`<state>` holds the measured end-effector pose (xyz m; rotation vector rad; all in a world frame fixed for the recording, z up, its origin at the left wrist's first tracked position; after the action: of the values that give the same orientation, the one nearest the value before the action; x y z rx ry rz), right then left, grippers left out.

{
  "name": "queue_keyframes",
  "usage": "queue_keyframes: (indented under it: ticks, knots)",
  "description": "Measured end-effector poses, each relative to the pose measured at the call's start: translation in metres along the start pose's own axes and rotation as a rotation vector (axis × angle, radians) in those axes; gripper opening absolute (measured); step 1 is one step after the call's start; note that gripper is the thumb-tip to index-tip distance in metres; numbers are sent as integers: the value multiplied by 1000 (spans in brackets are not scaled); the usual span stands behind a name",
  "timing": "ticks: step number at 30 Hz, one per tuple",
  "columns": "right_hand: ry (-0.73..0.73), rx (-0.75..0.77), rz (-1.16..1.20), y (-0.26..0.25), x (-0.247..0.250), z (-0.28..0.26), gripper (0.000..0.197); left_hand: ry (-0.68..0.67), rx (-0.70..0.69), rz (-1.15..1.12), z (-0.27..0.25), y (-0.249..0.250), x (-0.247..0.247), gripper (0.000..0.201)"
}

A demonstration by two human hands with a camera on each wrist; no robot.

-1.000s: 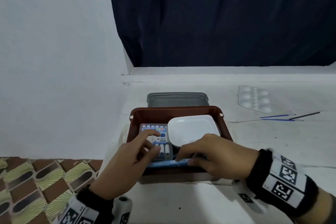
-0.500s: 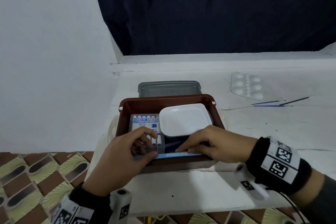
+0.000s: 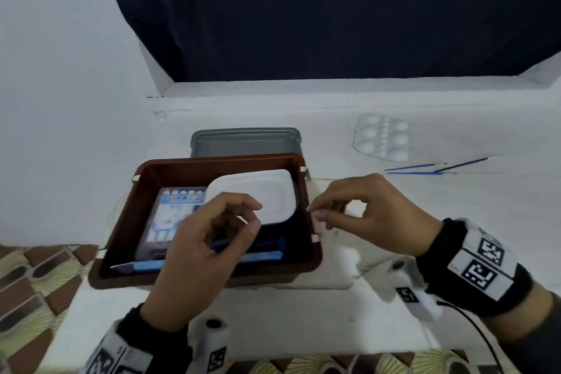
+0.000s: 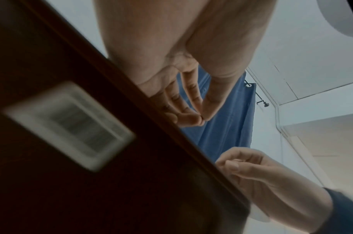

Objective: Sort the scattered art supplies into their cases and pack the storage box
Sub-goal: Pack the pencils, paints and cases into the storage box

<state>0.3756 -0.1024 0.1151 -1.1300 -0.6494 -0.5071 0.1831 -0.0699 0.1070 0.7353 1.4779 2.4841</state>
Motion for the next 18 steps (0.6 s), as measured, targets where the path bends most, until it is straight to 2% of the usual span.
queue_keyframes:
  ticks: [4,9,13,18]
  knots:
    - [78,-86,52,55,53,-30,6,102,-11,-80,21,26,-53,13]
    - [154,-157,47,130,128,-74,10,176,4,-156,54,48,-134,17]
    - [186,-252,12,191,178,-102,11,112,95,-212,85,41,-204,20]
    - [182,-350,-169,269,225,-126,16,-65,204,-12,121,4,-285,18]
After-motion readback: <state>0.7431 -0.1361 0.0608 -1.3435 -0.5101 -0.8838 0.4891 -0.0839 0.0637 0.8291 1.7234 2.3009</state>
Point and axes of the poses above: each hand's wrist, its own z-axis towards the middle knuckle, its own x-axis out of the back of the hand, y = z × x, the point moved 10 cm from there along z, towards the middle knuckle, and after that the axes turned 4 degrees about -z, right-handed, at the moved point
